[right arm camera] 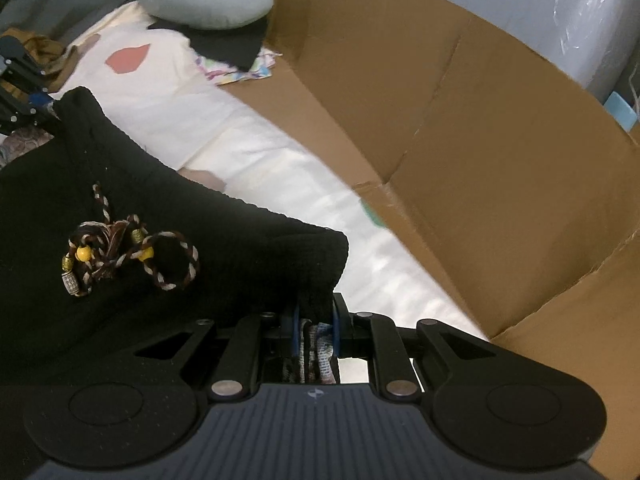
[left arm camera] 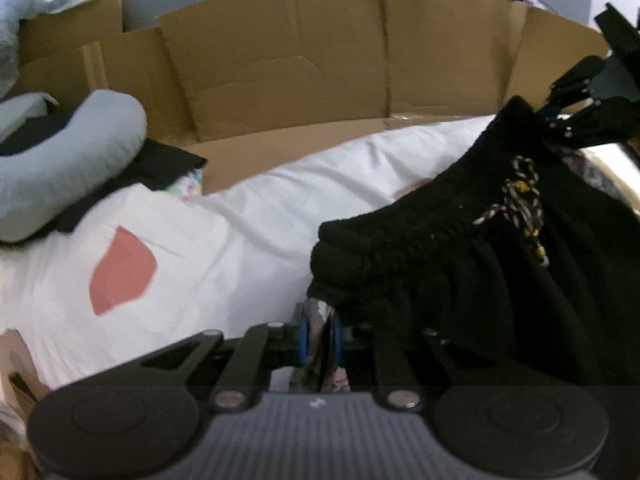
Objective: Fold clothes
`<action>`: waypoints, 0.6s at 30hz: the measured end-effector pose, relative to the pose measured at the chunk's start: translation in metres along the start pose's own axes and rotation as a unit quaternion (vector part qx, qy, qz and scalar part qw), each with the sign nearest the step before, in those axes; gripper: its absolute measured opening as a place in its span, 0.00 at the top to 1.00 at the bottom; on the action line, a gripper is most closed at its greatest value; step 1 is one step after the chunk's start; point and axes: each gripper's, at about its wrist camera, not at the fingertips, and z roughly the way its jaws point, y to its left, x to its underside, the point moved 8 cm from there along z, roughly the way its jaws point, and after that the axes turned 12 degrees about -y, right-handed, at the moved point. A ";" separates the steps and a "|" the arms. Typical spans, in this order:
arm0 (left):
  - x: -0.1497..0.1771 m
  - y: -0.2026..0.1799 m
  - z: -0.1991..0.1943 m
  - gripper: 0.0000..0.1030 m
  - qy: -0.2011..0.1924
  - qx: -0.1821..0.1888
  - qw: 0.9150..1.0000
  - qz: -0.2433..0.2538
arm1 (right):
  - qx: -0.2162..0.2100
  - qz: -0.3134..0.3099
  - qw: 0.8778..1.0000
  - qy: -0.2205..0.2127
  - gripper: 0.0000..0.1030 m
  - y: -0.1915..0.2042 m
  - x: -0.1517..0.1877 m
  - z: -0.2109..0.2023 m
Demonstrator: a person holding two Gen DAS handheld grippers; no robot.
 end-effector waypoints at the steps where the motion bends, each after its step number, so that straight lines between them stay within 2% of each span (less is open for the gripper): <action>1: -0.002 0.003 0.001 0.88 -0.002 -0.009 1.000 0.002 | 0.006 -0.003 1.000 -0.002 0.87 -0.001 -0.002 0.002; 9: -0.018 0.031 0.013 0.90 -0.006 -0.072 0.997 0.002 | 0.047 -0.026 0.998 -0.015 0.87 -0.010 -0.022 0.018; 18: -0.023 0.054 0.032 0.91 0.004 -0.113 0.994 -0.001 | 0.064 -0.028 0.997 -0.014 0.87 -0.017 -0.050 0.048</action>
